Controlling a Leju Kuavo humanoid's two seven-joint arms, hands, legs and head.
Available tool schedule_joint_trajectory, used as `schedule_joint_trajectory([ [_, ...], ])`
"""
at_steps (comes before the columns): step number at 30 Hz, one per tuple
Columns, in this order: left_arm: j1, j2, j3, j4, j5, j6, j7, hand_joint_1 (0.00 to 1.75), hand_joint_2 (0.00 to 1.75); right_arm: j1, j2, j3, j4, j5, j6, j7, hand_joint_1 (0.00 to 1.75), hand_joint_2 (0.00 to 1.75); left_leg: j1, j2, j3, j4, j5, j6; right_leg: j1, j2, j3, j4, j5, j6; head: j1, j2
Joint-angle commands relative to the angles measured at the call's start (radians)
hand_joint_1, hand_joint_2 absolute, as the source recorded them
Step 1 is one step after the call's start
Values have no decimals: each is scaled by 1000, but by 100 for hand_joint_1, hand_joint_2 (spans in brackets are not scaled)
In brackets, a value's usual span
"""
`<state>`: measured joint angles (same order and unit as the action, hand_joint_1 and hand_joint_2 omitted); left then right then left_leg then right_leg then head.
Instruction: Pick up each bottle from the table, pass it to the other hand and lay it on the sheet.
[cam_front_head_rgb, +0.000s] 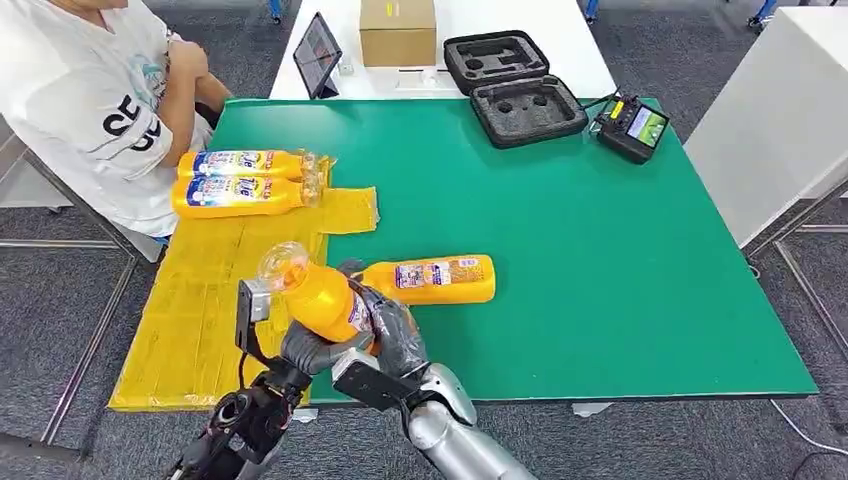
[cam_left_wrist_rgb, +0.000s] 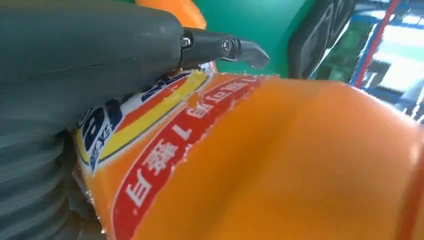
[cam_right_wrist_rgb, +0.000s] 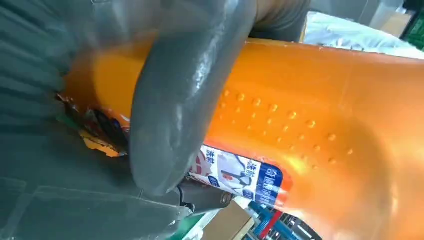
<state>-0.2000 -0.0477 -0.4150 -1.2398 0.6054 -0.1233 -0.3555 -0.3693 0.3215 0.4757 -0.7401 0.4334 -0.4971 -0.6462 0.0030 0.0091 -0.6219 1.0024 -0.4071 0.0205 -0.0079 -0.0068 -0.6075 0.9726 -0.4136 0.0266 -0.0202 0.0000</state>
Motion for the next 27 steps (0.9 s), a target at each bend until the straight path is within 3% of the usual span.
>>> schedule_joint_trajectory([
  [1, -54, 0, -28, 37, 46, 12, -22, 91, 175, -37, 28, 125, 123, 4, 48, -1, 175, 175, 1, -1, 5, 0, -2, -1, 1, 0, 5, 0, -2, -1, 0, 0],
  [2, -47, -1, -17, 20, 65, -3, -35, 145, 175, -41, 28, 134, 131, 9, 56, 7, 175, 175, 1, -1, 3, 0, -1, -1, 1, 0, 3, -1, -1, -1, 0, 0],
  [3, -44, 0, -14, 6, 64, -6, -47, 169, 175, -41, 28, 136, 132, 9, 57, 8, 175, 175, 1, -2, 4, 0, -2, -1, 1, -1, 5, -1, -2, -1, 0, 0],
  [20, -38, -9, 27, -60, 74, -7, -70, 175, 175, -46, 24, 132, 130, 19, 64, 18, 175, 175, 2, -4, 5, 1, -3, -2, 2, -3, 6, 0, -3, -1, 0, 0],
  [21, -38, -12, 34, -63, 71, -4, -76, 175, 175, -46, 24, 132, 127, 27, 64, 27, 63, 175, 1, -4, 3, 0, -1, -1, 1, -3, 4, 0, -2, -1, 0, 0],
  [22, -38, -16, 42, -66, 71, 5, -82, 175, 175, -41, 26, 123, 120, 23, 58, 28, 0, 175, 2, -5, 4, 1, -2, -1, 2, -4, 6, 0, -3, -1, 0, 0],
  [25, -33, -20, 67, -75, 62, 33, -93, 175, 175, -27, 20, 115, 81, 32, 23, 23, 0, 175, 1, -3, 2, 0, -1, -1, 1, -2, 2, -1, -1, -1, 0, 0],
  [26, -33, -21, 75, -78, 45, 52, -106, 175, 175, -20, 15, 119, 55, 49, -5, 22, 0, 0, 1, -4, 3, 0, -2, -1, 1, -3, 4, 0, -3, -1, 0, 0],
  [27, -34, -20, 82, -79, 45, 55, -107, 175, 175, -11, 8, 127, 20, 74, -53, 4, 0, 0, 2, -5, 4, 1, -2, -1, 1, -4, 6, 0, -3, -1, 0, 0],
])
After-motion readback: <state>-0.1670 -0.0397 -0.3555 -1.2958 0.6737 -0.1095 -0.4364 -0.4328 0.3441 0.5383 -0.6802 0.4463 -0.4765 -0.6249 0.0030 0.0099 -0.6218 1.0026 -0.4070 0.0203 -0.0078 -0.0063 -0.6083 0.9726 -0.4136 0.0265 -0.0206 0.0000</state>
